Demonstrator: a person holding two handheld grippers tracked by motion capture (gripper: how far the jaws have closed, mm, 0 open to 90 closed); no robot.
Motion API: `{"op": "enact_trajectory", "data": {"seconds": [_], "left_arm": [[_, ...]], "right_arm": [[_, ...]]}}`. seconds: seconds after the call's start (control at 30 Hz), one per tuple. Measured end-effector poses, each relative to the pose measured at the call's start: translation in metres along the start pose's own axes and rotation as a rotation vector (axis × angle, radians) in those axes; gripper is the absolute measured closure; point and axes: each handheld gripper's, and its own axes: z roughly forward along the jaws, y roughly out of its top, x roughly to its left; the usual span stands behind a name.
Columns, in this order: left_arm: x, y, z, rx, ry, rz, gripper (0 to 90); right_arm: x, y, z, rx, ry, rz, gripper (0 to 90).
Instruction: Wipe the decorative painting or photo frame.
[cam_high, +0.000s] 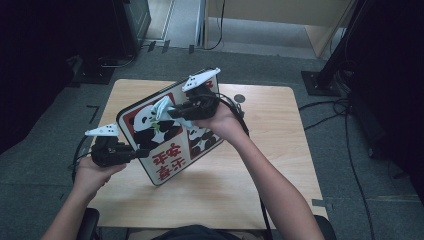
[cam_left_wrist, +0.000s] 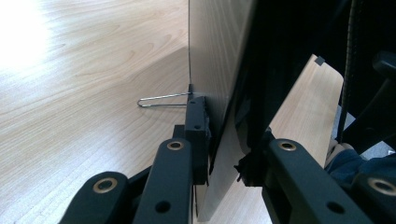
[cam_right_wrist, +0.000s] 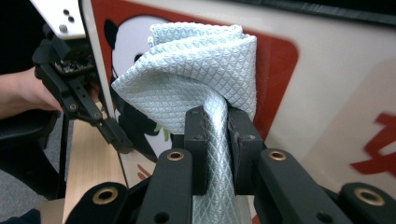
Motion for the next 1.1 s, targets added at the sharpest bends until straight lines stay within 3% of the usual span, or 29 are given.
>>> {"op": "enact_trajectory", "data": {"seconds": [0.83,0.93,1.1], "left_arm": [[0.0,0.0,0.0,0.0,0.002,0.007,77.5],[0.0,0.0,0.0,0.0,0.001,0.006,77.5],[0.0,0.0,0.0,-0.002,-0.002,0.005,77.4]], "right_arm": [[-0.002,-0.044,0.018,0.016,0.045,0.024,80.2],[-0.003,-0.049,0.02,0.024,0.043,0.009,80.2],[-0.004,-0.059,0.023,0.016,0.062,0.032,80.2]]}}
